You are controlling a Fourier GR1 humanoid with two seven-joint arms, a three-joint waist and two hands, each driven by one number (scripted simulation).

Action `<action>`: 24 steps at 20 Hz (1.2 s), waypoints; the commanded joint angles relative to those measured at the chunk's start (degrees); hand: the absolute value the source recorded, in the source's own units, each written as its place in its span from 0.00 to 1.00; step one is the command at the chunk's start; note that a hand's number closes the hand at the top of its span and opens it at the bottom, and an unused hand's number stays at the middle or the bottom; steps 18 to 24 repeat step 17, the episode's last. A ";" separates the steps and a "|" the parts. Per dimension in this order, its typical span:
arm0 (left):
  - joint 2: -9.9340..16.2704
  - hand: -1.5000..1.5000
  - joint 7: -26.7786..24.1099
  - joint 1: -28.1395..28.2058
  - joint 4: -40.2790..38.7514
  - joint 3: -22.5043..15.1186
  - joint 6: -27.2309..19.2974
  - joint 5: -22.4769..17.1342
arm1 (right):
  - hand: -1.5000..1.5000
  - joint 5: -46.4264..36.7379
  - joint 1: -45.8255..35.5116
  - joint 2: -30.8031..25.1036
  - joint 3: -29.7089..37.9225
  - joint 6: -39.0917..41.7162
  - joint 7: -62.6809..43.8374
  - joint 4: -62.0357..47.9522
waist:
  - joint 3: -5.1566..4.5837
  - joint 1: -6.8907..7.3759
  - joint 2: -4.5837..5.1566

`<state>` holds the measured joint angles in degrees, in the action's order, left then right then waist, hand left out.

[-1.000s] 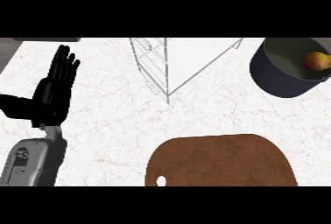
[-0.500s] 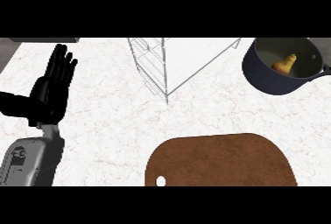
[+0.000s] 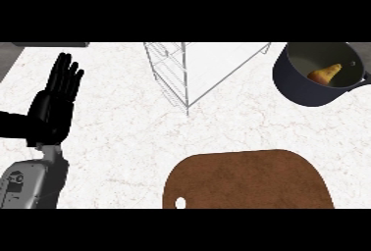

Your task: Pick the pear from the cutting board and place it in the pot

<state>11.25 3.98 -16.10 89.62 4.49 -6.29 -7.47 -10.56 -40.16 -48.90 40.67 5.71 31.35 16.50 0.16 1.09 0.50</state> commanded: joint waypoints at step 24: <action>0.20 0.50 -2.31 -0.96 -2.63 1.33 1.70 -0.70 | 0.00 6.72 11.21 -15.37 7.63 13.30 5.93 -7.25 | 0.41 0.70 0.72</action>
